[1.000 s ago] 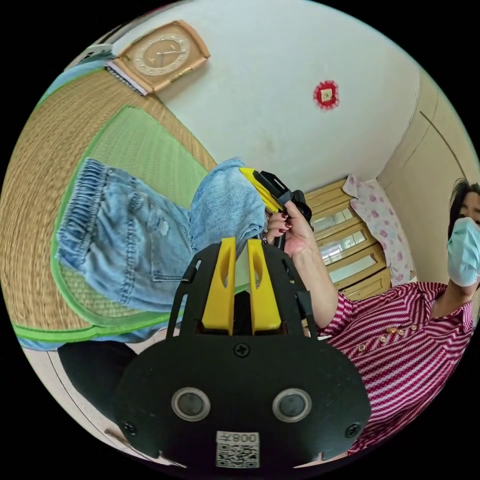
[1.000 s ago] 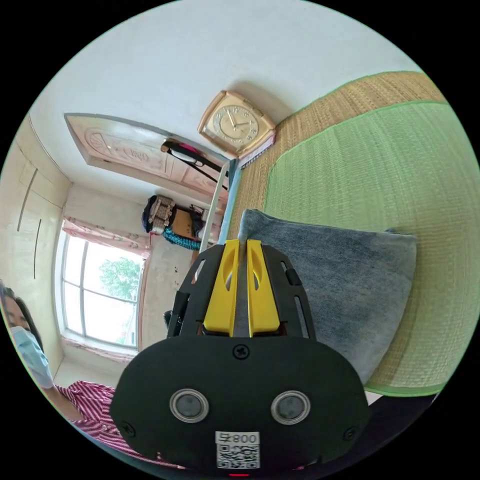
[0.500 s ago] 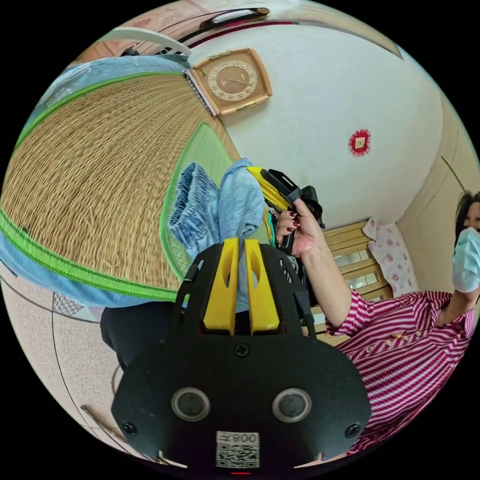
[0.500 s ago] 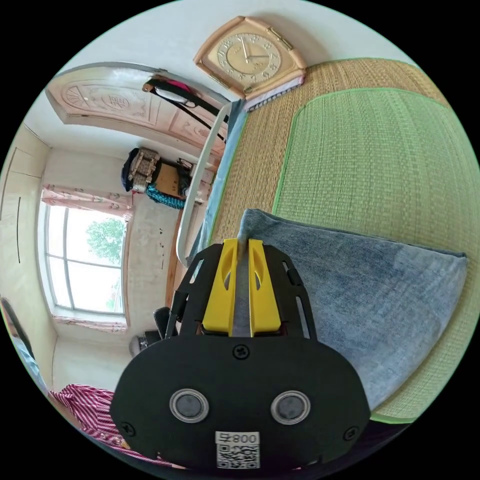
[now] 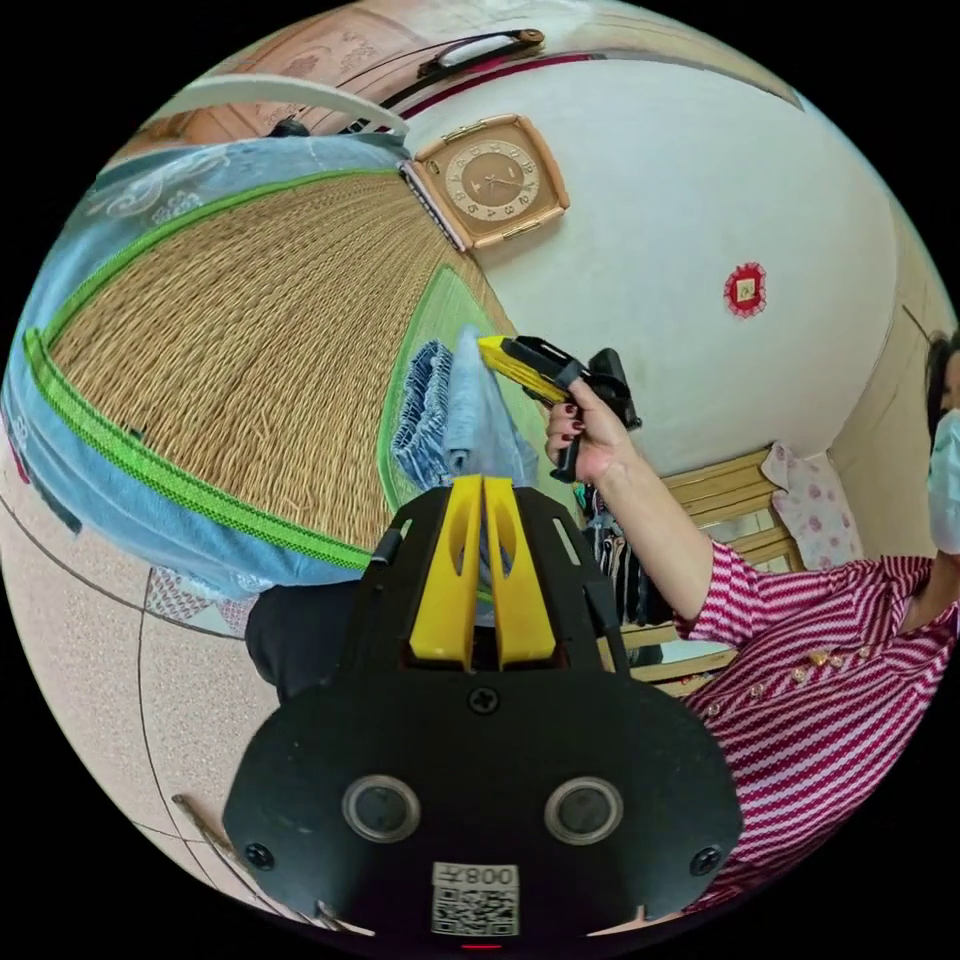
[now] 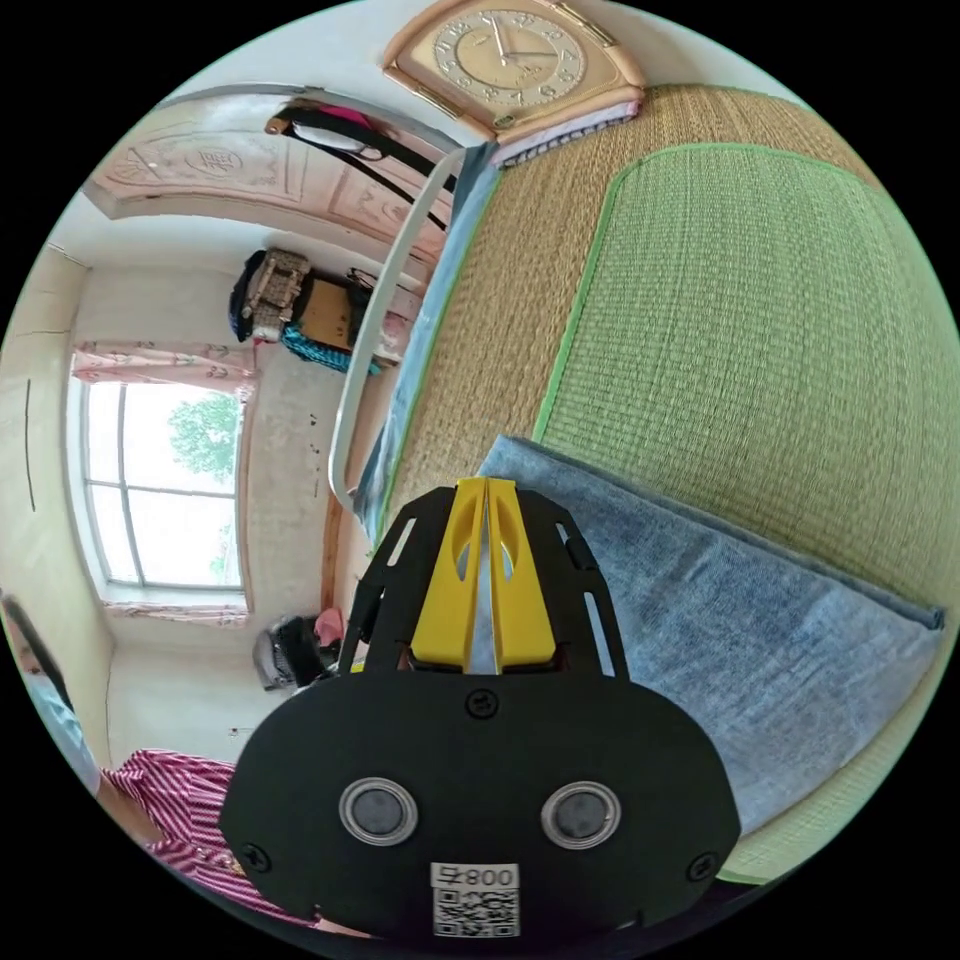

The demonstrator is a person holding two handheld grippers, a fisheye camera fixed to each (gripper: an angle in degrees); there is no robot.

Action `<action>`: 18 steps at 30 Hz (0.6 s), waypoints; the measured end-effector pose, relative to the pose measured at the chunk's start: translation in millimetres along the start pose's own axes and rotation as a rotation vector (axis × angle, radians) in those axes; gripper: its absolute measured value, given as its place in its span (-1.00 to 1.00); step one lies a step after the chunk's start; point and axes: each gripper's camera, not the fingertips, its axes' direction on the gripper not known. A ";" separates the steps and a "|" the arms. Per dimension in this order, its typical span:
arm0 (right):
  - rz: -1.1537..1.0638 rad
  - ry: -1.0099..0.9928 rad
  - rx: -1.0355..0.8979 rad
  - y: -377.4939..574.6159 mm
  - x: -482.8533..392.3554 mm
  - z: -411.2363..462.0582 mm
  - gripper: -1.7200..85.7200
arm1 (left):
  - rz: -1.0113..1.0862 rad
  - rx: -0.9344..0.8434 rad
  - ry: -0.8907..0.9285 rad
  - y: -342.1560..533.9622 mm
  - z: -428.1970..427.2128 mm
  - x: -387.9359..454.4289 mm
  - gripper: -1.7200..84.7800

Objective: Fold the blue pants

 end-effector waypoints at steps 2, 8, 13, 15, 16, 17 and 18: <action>0.014 0.040 -0.050 -14.1 -1.5 18.7 -0.96 | 0.040 -0.004 0.013 -6.8 7.0 7.6 -0.96; 0.017 0.025 -0.080 -26.0 -14.7 17.9 -0.96 | 0.087 -0.123 -0.140 -38.8 55.8 7.9 -0.96; -0.110 -0.045 -0.093 9.0 -58.1 -11.0 -0.96 | 0.067 -0.153 -0.182 -40.8 69.9 5.6 -0.96; -0.171 -0.018 -0.146 40.1 -75.3 -12.1 -0.96 | 0.071 -0.147 -0.198 -39.0 69.8 12.8 -0.96; -0.194 0.007 -0.174 64.0 -81.9 -11.0 -0.96 | 0.072 -0.141 -0.200 -38.6 69.0 14.9 -0.96; -0.200 0.030 -0.196 87.4 -83.6 -8.1 -0.96 | 0.077 -0.125 -0.201 -38.2 67.0 19.1 -0.96; -0.195 0.041 -0.206 98.1 -82.4 -5.7 -0.96 | 0.079 -0.118 -0.203 -38.5 66.1 22.4 -0.96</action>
